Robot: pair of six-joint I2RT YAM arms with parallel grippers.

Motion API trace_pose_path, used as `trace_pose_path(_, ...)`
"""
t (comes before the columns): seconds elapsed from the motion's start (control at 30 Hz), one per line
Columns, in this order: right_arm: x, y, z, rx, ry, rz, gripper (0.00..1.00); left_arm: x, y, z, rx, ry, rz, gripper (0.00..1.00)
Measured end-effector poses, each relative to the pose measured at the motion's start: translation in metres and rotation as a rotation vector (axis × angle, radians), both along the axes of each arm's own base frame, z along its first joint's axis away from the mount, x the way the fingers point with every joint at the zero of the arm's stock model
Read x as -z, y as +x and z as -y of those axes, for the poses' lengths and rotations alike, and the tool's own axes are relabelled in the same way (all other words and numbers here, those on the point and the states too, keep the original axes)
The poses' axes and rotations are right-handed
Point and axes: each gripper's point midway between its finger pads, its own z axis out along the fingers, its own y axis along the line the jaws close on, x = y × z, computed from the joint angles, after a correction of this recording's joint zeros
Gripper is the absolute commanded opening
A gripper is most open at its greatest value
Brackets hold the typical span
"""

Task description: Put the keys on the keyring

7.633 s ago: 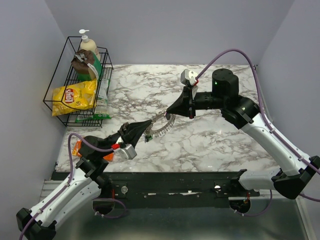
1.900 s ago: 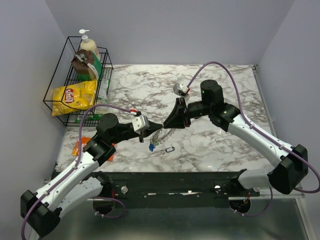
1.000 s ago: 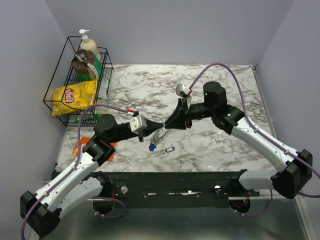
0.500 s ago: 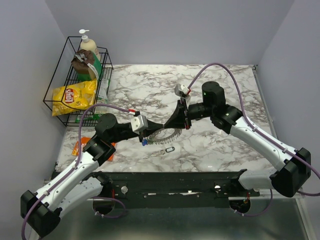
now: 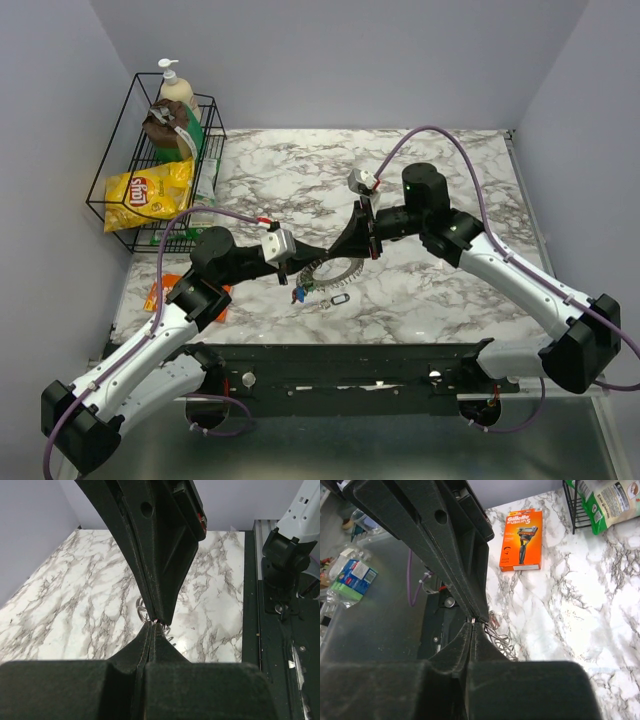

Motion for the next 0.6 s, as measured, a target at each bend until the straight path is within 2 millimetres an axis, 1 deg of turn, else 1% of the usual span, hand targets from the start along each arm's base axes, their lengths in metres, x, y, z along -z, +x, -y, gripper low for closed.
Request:
trace_pose_path(0.23, 0.001, 0.001, -0.001, 0.003, -0.003, -0.002, 0.01, 0.0, 0.001, -0.001, -0.004, -0.002, -0.008, 0.0)
trace_pose_path(0.27, 0.001, 0.001, -0.001, 0.004, -0.003, -0.002, 0.01, 0.0, 0.001, -0.001, -0.005, -0.002, -0.009, 0.12)
trace_pose_path(0.33, 0.001, 0.002, -0.001, 0.007, -0.004, -0.001, 0.01, 0.0, 0.002, -0.001, -0.015, -0.002, -0.012, 0.31)
trace_pose_path(0.37, 0.001, 0.002, -0.001, 0.008, -0.004, 0.0, 0.01, 0.0, 0.003, -0.002, -0.02, -0.003, -0.014, 0.46)
trace_pose_path(0.43, 0.002, 0.002, -0.001, 0.013, -0.008, -0.005, 0.01, -0.003, 0.005, -0.003, -0.039, -0.011, -0.011, 0.54)
trace_pose_path(0.47, 0.003, 0.003, -0.001, 0.02, -0.013, -0.009, 0.01, -0.007, 0.005, -0.005, -0.049, -0.023, 0.0, 0.6)
trace_pose_path(0.6, 0.008, 0.006, -0.001, 0.043, -0.026, -0.016, 0.01, -0.027, 0.004, -0.014, -0.089, -0.081, 0.025, 0.63)
